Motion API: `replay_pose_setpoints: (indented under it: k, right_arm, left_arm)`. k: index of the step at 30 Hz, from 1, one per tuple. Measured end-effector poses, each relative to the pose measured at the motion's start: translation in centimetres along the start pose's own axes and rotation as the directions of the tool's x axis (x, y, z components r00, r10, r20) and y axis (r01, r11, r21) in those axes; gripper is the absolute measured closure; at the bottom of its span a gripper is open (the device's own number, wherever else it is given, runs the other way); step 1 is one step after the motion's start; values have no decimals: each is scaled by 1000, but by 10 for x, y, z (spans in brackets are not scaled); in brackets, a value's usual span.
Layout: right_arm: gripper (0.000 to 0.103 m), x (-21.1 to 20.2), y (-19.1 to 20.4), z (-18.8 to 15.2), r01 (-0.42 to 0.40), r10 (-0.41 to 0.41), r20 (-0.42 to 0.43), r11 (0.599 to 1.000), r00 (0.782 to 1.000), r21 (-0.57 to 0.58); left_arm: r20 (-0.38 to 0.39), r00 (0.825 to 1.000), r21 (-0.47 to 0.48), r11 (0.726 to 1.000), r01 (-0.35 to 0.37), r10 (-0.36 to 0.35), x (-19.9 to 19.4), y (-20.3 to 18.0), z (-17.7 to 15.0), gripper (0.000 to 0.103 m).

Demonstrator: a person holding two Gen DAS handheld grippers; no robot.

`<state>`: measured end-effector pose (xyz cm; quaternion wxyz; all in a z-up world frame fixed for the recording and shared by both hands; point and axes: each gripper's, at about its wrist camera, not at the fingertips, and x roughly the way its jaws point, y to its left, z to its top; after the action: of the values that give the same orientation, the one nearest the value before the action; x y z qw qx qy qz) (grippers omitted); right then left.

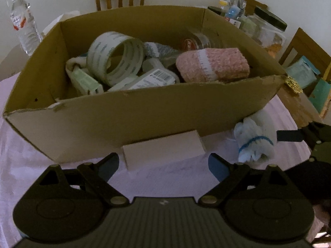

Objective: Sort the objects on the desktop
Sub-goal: 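Close the right tool on the white-and-blue bootie while the left grasps the white box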

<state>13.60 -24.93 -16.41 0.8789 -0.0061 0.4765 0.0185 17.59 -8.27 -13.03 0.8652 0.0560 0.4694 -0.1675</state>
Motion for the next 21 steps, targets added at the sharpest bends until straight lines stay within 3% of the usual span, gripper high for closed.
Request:
replay_pose_setpoints:
  k: [21]
  right_arm:
    - [0,-3,0,-9,-15,16,46,1000,999,-24]
  left_arm:
    - [19,991,-78,989,-127,129,12,2,-6,11]
